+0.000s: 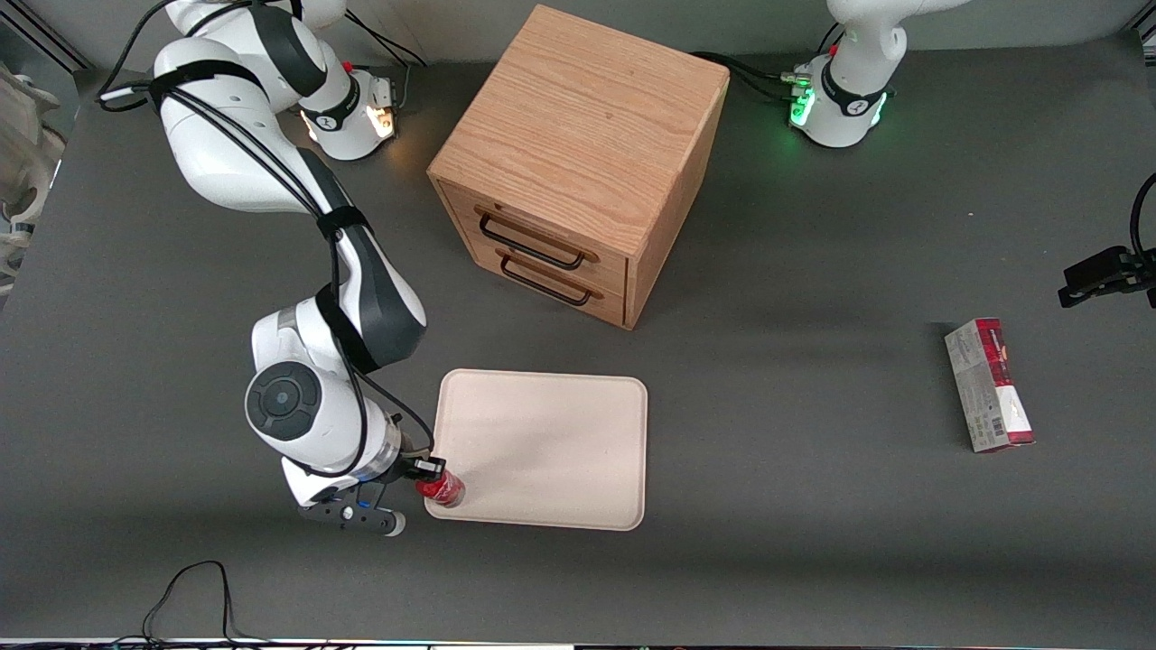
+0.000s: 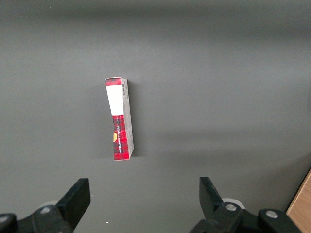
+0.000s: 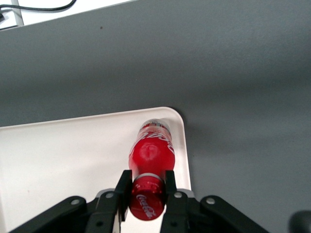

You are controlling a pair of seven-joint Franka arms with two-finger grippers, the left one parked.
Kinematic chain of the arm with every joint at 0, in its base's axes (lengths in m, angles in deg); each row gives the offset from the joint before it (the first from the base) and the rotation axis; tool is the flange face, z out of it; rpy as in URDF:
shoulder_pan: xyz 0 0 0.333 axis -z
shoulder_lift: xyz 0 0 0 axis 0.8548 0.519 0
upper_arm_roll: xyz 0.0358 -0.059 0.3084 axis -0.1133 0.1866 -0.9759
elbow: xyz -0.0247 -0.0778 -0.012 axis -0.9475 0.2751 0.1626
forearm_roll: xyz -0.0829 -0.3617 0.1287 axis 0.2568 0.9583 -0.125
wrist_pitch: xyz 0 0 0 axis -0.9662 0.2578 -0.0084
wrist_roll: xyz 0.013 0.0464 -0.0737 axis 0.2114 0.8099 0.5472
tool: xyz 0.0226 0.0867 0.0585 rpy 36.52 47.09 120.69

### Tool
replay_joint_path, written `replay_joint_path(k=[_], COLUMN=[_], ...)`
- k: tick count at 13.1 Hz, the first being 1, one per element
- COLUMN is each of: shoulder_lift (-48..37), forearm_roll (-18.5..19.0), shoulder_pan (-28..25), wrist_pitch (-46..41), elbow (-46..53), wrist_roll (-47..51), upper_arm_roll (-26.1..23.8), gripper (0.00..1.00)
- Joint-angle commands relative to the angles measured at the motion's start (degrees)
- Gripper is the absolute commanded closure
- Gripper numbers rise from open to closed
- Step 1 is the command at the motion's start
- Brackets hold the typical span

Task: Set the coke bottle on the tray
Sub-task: 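Carry the bottle over the white tray and lower it onto the tray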

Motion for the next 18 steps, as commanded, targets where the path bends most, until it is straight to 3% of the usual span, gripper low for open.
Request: replay_joint_path(k=[1,4,5,6,7,8,13,18], shoulder_lift=[0.34,0.51,0.69,0.69,0.69,0.69,-0.01,-6.67], forearm_roll=[1.63,1.98,2.24,2.76,3.20,3.73,3.74,3.12], shoulder_pan=[-1.15,-1.23,-1.32,-1.50,-1.50,-1.50,-1.76,0.87], wrist_pitch=[0.46,0.46,0.37,0.37,0.37,0.28,-1.03,-15.24], elbow=[0.50,0.24,0.15,0.15,0.15,0.15,0.15,-0.46], wrist_roll=[1.81,1.81,1.81,1.81,1.81,1.81,1.81,-4.92], upper_arm_roll=[0.28,0.28,0.28,0.28,0.28,0.28,0.28,0.28], gripper=[1.00,0.98,0.85,0.48,0.17,0.00,0.00,0.00])
